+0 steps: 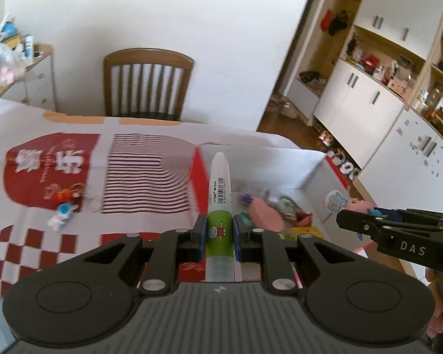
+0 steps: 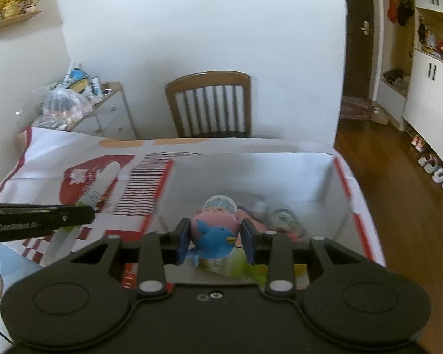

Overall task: Organize rigid objects
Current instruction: 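Carry the glue stick and pig figurine over the cardboard box with both tools, then open both tools to drop the glue stick and pig into the box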

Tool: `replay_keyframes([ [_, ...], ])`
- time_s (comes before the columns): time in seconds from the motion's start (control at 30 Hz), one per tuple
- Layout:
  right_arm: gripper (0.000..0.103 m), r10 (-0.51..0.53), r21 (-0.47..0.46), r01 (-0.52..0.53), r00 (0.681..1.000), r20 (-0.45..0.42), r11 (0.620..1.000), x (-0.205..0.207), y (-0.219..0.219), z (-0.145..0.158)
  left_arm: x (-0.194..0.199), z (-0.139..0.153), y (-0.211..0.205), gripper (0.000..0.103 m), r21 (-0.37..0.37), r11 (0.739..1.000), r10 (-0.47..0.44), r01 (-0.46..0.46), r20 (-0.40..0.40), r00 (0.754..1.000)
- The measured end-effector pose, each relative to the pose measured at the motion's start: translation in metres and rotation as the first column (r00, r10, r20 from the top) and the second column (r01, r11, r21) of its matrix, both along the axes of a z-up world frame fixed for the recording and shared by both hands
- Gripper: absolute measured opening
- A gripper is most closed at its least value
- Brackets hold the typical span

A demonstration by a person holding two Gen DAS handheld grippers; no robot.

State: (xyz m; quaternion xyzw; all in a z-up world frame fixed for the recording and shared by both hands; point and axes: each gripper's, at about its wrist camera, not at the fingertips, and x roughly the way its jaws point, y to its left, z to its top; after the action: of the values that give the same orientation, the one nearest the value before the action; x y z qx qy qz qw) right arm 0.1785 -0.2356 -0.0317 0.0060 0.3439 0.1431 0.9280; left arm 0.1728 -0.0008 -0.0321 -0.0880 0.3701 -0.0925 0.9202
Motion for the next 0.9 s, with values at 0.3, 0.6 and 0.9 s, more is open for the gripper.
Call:
replay_keyframes([
  [0.3, 0.035, -0.046, -0.011, 0.046, 0.999, -0.02, 0.999, 0.013, -0.052, -0.016, 0.037, -0.017, -0.057, 0.018, 0.05, 0.997, -0.052, 0.055, -0.055, 0.997],
  [0.6, 0.035, -0.044, -0.037, 0.042, 0.997, -0.059, 0.998, 0.039, -0.072, -0.038, 0.078, -0.048, -0.087, 0.018, 0.187, 0.98, -0.044, 0.063, -0.102, 0.994],
  [0.9, 0.035, 0.016, -0.075, -0.024, 0.994, -0.107, 0.997, 0.066, -0.064, -0.059, 0.113, -0.07, -0.101, 0.018, 0.244, 0.967, -0.025, 0.067, -0.169, 0.985],
])
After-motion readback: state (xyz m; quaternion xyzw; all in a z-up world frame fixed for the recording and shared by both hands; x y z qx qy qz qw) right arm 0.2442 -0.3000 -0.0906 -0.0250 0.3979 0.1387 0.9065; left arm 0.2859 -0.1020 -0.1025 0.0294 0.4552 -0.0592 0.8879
